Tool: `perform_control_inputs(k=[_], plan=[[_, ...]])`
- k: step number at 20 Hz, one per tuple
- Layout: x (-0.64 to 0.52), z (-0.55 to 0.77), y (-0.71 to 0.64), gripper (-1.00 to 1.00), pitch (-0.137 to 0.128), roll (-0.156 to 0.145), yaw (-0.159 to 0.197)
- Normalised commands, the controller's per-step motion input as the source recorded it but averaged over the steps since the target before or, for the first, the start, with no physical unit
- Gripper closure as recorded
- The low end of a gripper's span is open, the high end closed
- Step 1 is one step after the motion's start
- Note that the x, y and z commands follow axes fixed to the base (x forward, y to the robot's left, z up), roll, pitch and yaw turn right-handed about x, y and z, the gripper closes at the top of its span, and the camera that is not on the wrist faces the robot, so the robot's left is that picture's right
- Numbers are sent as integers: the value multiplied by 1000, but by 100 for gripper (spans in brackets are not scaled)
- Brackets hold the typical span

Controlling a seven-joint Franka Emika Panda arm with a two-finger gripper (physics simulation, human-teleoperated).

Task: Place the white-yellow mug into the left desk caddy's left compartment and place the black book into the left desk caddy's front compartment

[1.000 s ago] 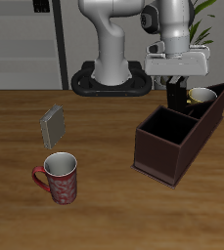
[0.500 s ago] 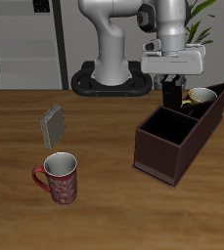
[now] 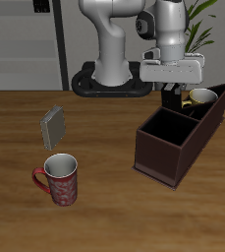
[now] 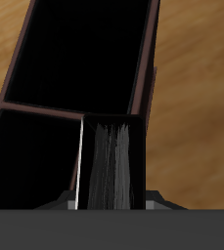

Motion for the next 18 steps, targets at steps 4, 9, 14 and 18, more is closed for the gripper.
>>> perform_control_inputs(k=[4, 9, 14, 18], plan=[[68, -206, 53, 100, 48, 10, -9], [-59, -217, 130, 100, 47, 39, -3], [-11, -221, 119, 100, 55, 37, -7], [9, -224, -75, 100, 50, -7, -29]])
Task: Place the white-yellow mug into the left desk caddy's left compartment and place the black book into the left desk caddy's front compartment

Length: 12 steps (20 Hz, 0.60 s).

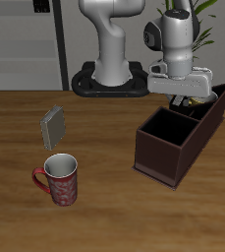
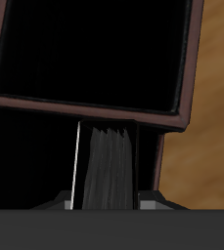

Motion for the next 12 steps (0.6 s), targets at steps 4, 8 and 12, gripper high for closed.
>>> perform_control_inputs(k=[4, 8, 12], plan=[[7, -229, -68, 100, 50, -8, -28], [75, -235, -80, 100, 62, -11, -29], [90, -189, -136, 100, 61, -26, -43]])
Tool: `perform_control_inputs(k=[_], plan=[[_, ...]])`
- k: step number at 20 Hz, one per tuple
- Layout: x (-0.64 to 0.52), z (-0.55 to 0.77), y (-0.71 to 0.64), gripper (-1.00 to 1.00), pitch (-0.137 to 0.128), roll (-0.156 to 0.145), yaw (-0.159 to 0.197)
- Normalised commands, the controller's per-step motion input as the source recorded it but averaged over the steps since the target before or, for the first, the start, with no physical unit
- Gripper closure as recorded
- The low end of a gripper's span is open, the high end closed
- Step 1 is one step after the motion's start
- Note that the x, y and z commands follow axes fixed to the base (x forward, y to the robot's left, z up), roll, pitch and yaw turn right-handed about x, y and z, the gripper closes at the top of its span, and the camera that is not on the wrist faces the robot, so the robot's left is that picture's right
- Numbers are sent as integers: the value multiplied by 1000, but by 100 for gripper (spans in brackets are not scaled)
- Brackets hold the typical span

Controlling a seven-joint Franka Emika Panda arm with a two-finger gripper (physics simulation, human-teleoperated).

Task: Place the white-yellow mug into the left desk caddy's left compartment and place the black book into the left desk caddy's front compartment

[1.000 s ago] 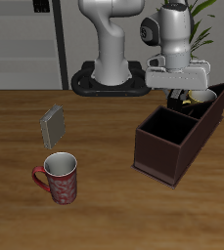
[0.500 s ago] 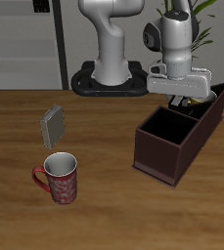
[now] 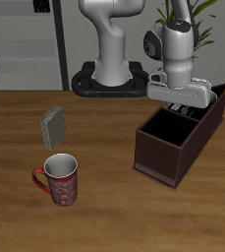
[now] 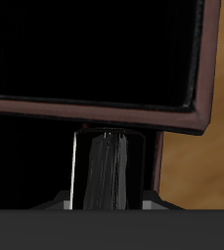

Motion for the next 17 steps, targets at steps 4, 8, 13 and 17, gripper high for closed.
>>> perform_control_inputs(k=[4, 8, 13, 17], plan=[[-2, 12, -124, -100, 29, -31, -37], [-16, 64, -30, -100, 4, 0, -8], [-24, 221, -13, -100, -7, 18, 8], [-95, 392, -20, -100, -49, 10, 26]])
